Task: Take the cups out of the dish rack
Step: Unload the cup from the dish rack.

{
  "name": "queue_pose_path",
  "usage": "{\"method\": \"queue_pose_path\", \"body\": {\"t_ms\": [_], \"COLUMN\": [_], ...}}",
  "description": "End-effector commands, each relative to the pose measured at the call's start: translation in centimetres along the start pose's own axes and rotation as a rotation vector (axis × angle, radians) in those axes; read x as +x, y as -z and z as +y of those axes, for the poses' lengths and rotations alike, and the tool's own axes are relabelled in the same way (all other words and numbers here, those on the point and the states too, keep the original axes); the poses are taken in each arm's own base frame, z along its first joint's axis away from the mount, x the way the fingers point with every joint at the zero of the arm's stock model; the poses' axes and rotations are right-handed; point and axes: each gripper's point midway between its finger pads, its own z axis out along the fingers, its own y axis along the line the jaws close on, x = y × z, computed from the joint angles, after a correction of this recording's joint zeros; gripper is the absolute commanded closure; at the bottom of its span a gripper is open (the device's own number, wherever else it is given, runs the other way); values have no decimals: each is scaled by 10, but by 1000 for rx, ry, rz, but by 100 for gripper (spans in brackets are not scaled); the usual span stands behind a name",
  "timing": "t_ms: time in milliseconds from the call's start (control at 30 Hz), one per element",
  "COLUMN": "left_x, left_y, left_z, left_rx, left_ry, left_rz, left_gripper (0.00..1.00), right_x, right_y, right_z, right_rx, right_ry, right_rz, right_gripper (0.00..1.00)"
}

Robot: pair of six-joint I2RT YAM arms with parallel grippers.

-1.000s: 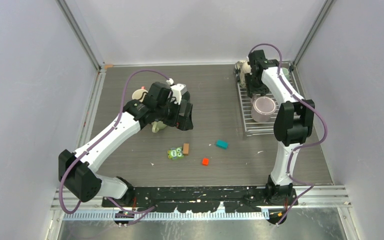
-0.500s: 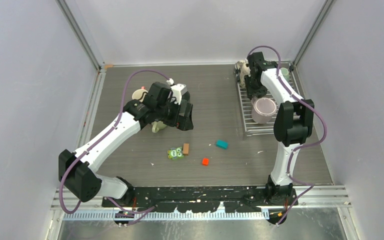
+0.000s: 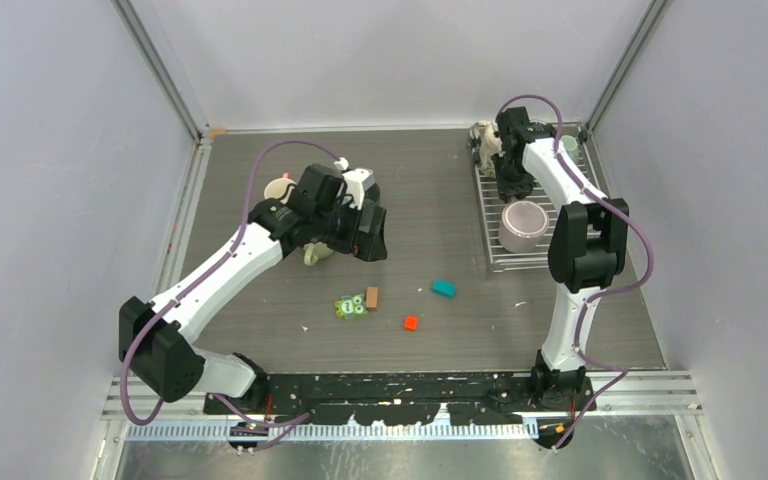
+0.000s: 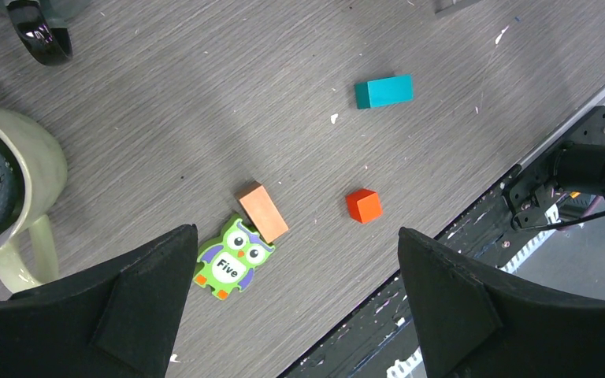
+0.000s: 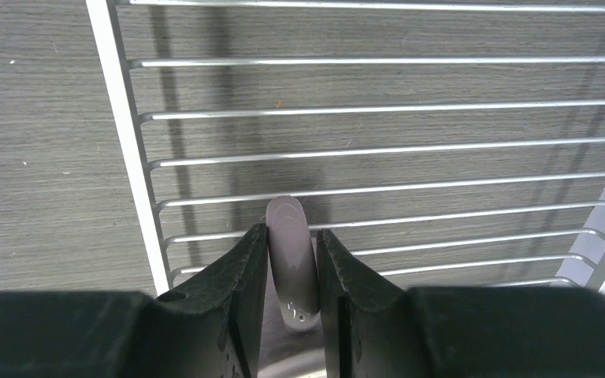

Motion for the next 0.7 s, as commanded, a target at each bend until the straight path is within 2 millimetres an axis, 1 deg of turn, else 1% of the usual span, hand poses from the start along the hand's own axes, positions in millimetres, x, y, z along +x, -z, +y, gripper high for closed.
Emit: {"method": "queue_pose_path", "body": {"t_ms": [0, 167, 233, 367, 667], "left_x": [-5, -5, -6, -5, -4], "left_y": [-1, -1, -1, -1, -3], "left_z": [-6, -6, -7, -7, -7], "left_rx": [27, 27, 30, 31, 34], "left_ry": [-6, -5, -7, -5, -2], "left_rz": [-19, -21, -22, -19, -15], "left_gripper": [0, 0, 0, 0, 0], "right_x": [-10, -14, -14, -10, 4], "right_y": [15, 21, 24, 24, 23], "right_z": [-11, -23, -25, -22, -12], "right_rx": [36, 45, 34, 16, -29], "right_ry": [-39, -113, -129, -126, -122], "right_rz": [-48, -66, -69, -44, 12], "right_gripper": [75, 75, 67, 60, 58]}}
